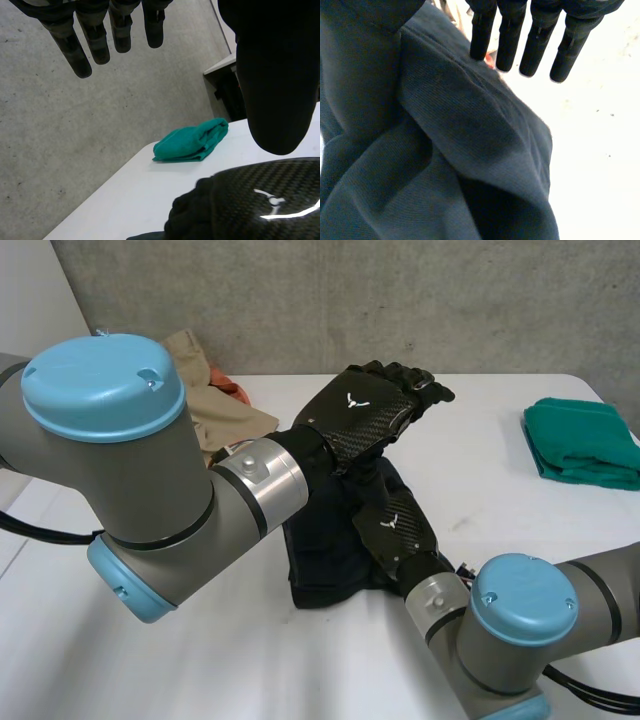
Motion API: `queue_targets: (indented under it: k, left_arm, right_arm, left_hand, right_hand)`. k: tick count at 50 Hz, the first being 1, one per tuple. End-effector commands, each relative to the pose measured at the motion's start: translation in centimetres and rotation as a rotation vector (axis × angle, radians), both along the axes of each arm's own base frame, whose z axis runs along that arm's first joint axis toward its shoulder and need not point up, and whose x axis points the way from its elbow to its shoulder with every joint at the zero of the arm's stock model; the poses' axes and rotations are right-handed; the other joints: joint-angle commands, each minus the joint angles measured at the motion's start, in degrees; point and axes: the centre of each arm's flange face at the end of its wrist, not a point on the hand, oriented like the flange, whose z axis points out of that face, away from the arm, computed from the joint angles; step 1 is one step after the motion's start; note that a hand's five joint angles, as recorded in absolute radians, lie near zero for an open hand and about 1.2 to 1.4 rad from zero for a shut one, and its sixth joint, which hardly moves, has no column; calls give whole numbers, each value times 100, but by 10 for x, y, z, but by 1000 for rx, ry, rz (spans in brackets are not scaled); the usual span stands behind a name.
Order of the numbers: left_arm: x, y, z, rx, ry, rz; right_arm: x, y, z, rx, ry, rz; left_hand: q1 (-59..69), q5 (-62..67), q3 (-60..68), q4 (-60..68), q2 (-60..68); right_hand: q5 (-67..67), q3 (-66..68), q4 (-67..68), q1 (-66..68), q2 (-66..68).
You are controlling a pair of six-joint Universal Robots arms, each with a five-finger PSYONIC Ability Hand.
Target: Fold the laundry.
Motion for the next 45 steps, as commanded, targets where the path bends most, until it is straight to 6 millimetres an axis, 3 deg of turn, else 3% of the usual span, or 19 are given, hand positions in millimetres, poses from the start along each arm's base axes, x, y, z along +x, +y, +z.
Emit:
queue_targets:
  k: [1, 2, 5, 9, 16, 19, 25, 29, 33, 34, 36, 37, 40, 41, 45]
  left_arm:
    - [1, 0, 0, 2, -1, 2]
    - [1, 0, 0, 2, -1, 2]
    - [2, -1, 2, -1, 2, 7]
    - [5, -1, 13, -24, 20, 13]
    - [20, -8, 46, -92, 76, 51]
    - [28, -11, 63, -126, 107, 71]
    - [35, -13, 74, -149, 126, 90]
    - [36, -14, 76, -153, 129, 93]
    - [35, -14, 70, -141, 118, 92]
    - [35, -14, 69, -136, 116, 92]
    - [35, -15, 66, -131, 110, 92]
    - [34, -14, 65, -127, 108, 91]
    - [35, -14, 62, -120, 102, 92]
    - [34, -15, 61, -119, 99, 92]
    - [34, -15, 58, -112, 94, 92]
  right_arm:
    - [11, -14, -3, -24, -21, 11]
    - [13, -18, -1, -31, -27, 15]
    - [15, -22, 5, -44, -47, 29]
    - [10, -43, 22, -88, -77, 10]
    - [-21, -103, 80, -237, -168, -119]
    - [-41, -135, 104, -303, -219, -183]
    - [-89, -199, 145, -406, -347, -293]
    - [-127, -242, 156, -474, -405, -330]
    - [-167, -279, 147, -506, -399, -368]
    - [-183, -294, 137, -510, -384, -382]
    - [-196, -306, 123, -504, -369, -386]
    - [-208, -316, 106, -491, -351, -385]
    - [-224, -330, 79, -466, -321, -371]
    - [-234, -336, 61, -442, -304, -362]
    - [-262, -341, 28, -395, -275, -383]
  left_hand:
    - [-143, -298, -206, -150, -176]
    - [-143, -298, -206, -150, -176]
    - [-143, -298, -206, -150, -176]
    - [-143, -298, -206, -150, -176]
    - [-143, -298, -206, -150, -176]
    - [-148, -303, -210, -155, -181]
    - [-148, -303, -210, -155, -181]
    - [-148, -303, -210, -155, -181]
    - [-148, -303, -210, -155, -181]
    - [-144, -299, -206, -150, -176]
    - [-148, -303, -210, -155, -181]
    - [-148, -303, -210, -155, -181]
    - [-148, -303, -210, -155, -181]
    - [-148, -303, -210, -155, -181]
    - [-148, -303, -210, -155, -181]
  right_hand:
    - [4640, 4401, 4403, 4365, 4416]
    - [5277, 5038, 5040, 5002, 5054]
    - [5283, 5045, 5047, 5009, 5060]
    - [5283, 5045, 5047, 5009, 5060]
    - [5283, 5045, 5047, 5009, 5060]
    - [5283, 5045, 5047, 5009, 5060]
    - [5283, 5045, 5047, 5009, 5060]
    - [5283, 5045, 5047, 5009, 5060]
    - [5283, 5045, 5047, 5009, 5060]
    - [5283, 5045, 5047, 5009, 5060]
    - [5283, 5045, 5047, 5009, 5060]
    - [5283, 5045, 5047, 5009, 5060]
    - [5283, 5045, 5047, 5009, 5060]
    - [5283, 5045, 5047, 5009, 5060]
    - [5283, 5045, 5047, 5009, 5060]
